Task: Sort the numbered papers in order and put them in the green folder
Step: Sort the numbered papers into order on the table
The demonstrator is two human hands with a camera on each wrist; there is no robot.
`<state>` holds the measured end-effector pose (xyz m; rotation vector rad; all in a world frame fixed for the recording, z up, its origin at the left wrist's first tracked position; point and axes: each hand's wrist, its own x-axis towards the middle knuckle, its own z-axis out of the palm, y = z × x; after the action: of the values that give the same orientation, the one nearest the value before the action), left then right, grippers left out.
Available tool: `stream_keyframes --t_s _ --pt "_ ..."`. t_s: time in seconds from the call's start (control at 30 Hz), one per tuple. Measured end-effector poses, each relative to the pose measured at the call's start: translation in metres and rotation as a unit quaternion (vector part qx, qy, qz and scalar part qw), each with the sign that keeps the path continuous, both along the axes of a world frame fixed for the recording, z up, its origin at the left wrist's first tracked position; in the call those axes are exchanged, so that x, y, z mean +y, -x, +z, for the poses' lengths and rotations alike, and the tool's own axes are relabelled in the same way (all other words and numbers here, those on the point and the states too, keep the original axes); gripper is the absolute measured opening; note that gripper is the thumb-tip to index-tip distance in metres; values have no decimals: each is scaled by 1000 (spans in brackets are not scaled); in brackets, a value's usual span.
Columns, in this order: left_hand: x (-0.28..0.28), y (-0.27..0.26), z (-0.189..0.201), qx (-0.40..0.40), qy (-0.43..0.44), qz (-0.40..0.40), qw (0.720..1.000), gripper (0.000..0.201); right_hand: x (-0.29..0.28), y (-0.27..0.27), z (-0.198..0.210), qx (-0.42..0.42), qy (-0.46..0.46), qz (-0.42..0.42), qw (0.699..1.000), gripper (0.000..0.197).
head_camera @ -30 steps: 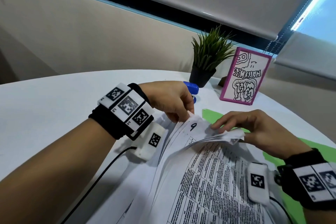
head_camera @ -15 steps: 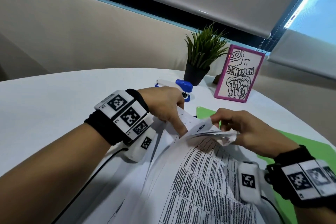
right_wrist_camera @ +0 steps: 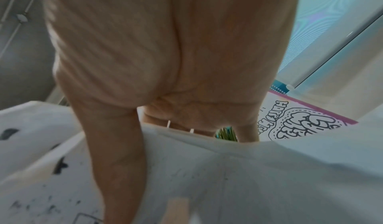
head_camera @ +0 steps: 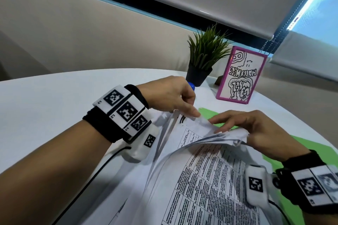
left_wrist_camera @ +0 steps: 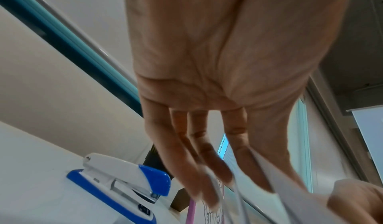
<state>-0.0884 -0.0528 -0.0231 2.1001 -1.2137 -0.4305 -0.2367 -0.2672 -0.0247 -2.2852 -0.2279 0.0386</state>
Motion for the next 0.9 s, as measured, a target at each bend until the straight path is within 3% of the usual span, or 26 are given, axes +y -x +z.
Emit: stream_keyframes --t_s 0.07,0.13,0.23,0.33,0.4,0.57,0.73,0.9 --pt "0 1 0 70 -8 9 997 46 -2 4 0 6 -11 -9 1000 19" --pt "1 0 -2 94 -14 16 995 41 -2 7 0 3 -18 -9 1000 21" --pt "3 -2 -4 86 -6 31 996 12 -6 10 -1 5 -39 -12 999 44" --pt "3 -3 -3 99 -3 22 995 16 -8 10 -2 29 32 -7 999 72" --pt "4 0 1 93 7 -1 996 10 -6 9 -3 29 82 -8 996 77" --pt "4 7 11 51 48 -16 997 7 1 5 -1 -19 156 -15 987 62" --pt "4 2 5 37 29 -5 999 14 1 8 -5 -30 81 -46 995 58" --pt "2 -2 -3 -3 -15 9 1000 16 7 14 -5 -72 79 -3 994 14"
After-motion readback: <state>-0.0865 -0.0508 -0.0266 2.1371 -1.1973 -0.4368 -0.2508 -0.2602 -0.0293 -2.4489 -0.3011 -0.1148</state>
